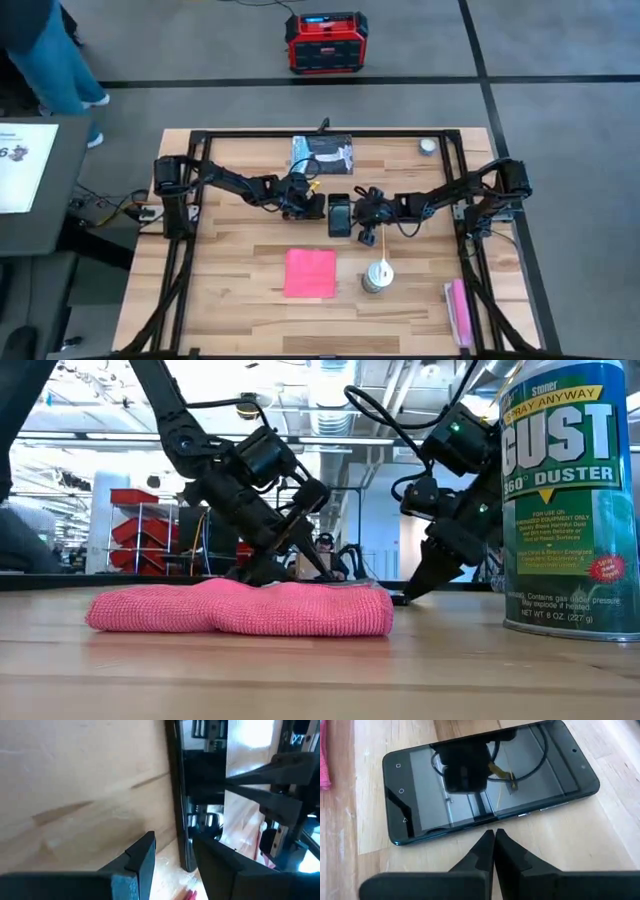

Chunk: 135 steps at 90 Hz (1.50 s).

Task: Apply microfiber cloth
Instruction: Spray the front of the cellphone using the spray bottle

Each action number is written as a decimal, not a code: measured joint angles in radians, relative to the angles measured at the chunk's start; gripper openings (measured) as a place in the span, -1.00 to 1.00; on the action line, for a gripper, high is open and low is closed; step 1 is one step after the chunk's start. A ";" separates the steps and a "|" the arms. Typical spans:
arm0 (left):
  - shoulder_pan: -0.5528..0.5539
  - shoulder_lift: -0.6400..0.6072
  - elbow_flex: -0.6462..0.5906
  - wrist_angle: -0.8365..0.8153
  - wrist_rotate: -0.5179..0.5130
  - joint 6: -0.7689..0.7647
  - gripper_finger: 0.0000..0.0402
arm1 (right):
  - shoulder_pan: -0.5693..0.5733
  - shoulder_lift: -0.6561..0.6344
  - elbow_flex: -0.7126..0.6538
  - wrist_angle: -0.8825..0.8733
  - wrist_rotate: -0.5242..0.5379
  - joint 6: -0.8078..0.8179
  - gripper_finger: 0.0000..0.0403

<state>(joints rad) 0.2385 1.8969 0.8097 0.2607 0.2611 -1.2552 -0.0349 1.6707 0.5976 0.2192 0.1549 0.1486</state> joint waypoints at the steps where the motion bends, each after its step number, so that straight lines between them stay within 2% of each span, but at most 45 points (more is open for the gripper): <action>1: 0.000 0.000 0.000 0.000 -0.002 0.000 -0.42 | 0.000 0.000 0.000 0.000 0.000 0.000 -1.00; 35: 0.002 0.000 -0.003 0.038 -0.056 0.028 -0.42 | 0.000 0.007 0.001 0.054 -0.045 -0.027 -1.00; 68: -0.003 0.000 -0.002 0.039 -0.075 0.072 -0.42 | -0.020 0.134 0.097 0.063 -0.057 -0.068 -1.00; 102: -0.003 0.000 -0.003 0.058 -0.102 0.105 -0.42 | -0.047 0.141 0.125 0.071 -0.107 -0.108 -1.00; 123: -0.019 0.002 -0.004 0.157 -0.099 0.122 -0.42 | -0.066 0.145 0.140 0.080 -0.126 -0.133 -1.00; 135: -0.021 0.003 0.000 0.094 -0.081 0.162 -0.42 | -0.070 0.144 0.144 0.056 -0.138 -0.125 -1.00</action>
<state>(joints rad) 0.2176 1.8997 0.8096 0.3546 0.1799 -1.0930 -0.1047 1.8149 0.7414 0.2752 0.0166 0.0238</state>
